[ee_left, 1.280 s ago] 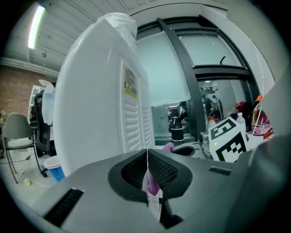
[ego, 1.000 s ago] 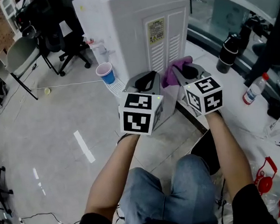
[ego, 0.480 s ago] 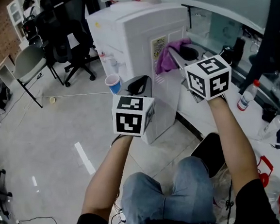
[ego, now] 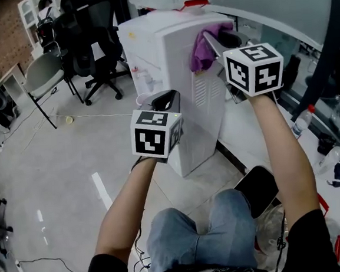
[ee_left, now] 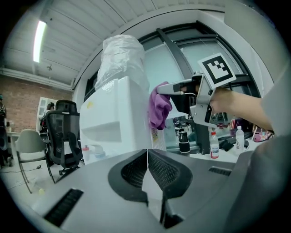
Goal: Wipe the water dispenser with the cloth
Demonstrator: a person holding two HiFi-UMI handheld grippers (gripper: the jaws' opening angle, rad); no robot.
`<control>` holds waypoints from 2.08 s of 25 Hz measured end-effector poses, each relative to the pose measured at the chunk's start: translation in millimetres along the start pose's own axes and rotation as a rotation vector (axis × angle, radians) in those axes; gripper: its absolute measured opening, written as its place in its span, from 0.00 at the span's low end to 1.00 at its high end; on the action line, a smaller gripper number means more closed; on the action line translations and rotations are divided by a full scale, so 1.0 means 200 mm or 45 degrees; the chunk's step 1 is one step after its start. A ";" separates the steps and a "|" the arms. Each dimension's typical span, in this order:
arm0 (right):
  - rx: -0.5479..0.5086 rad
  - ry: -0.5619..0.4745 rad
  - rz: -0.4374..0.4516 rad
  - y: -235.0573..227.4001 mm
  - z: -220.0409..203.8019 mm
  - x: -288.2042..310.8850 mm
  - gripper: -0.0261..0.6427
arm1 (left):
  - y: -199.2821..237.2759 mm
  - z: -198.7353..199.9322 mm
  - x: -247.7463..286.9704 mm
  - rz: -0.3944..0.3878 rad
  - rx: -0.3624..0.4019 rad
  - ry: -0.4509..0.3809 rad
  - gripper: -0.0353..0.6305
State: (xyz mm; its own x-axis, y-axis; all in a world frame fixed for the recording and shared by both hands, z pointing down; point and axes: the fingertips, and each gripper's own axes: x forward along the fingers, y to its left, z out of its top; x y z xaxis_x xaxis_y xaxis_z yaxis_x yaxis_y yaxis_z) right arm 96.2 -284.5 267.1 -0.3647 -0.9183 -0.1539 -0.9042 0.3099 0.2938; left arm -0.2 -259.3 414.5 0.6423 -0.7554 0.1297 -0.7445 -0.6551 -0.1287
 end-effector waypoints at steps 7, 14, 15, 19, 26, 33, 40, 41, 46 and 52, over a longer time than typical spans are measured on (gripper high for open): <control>-0.009 0.006 0.018 0.04 0.03 0.05 0.09 | 0.03 0.01 -0.04 0.024 0.007 -0.002 0.09; 0.000 0.024 0.035 0.08 -0.06 0.04 0.09 | 0.04 -0.03 -0.05 0.040 0.010 0.007 0.09; -0.004 0.030 0.037 0.09 -0.08 0.04 0.09 | 0.04 -0.04 -0.06 0.042 0.010 0.012 0.09; -0.018 0.045 0.048 0.12 -0.15 0.03 0.09 | 0.03 -0.11 -0.06 0.049 0.001 0.029 0.09; 0.026 0.099 0.059 0.18 -0.36 0.00 0.09 | 0.02 -0.26 -0.05 0.056 -0.016 0.067 0.09; 0.033 0.175 0.082 0.25 -0.60 -0.02 0.09 | 0.02 -0.43 -0.05 0.071 -0.033 0.108 0.09; 0.055 0.216 0.091 0.30 -0.82 -0.04 0.09 | 0.03 -0.58 -0.02 0.093 -0.040 0.138 0.09; 0.061 0.221 0.091 0.31 -0.86 -0.04 0.09 | 0.03 -0.60 -0.02 0.098 -0.037 0.141 0.09; 0.118 0.243 0.099 0.35 -1.02 -0.06 0.09 | 0.06 -0.69 0.00 0.127 -0.030 0.155 0.09; 0.170 0.286 0.088 0.38 -1.23 -0.09 0.09 | 0.05 -0.80 0.03 0.135 -0.032 0.169 0.10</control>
State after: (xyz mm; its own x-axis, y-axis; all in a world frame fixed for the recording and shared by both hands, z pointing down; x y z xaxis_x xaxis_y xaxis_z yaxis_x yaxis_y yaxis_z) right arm 89.0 -304.9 523.2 -0.3815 -0.9209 0.0797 -0.9057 0.3896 0.1670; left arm -32.5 -267.7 571.2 0.5317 -0.8105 0.2456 -0.8119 -0.5703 -0.1244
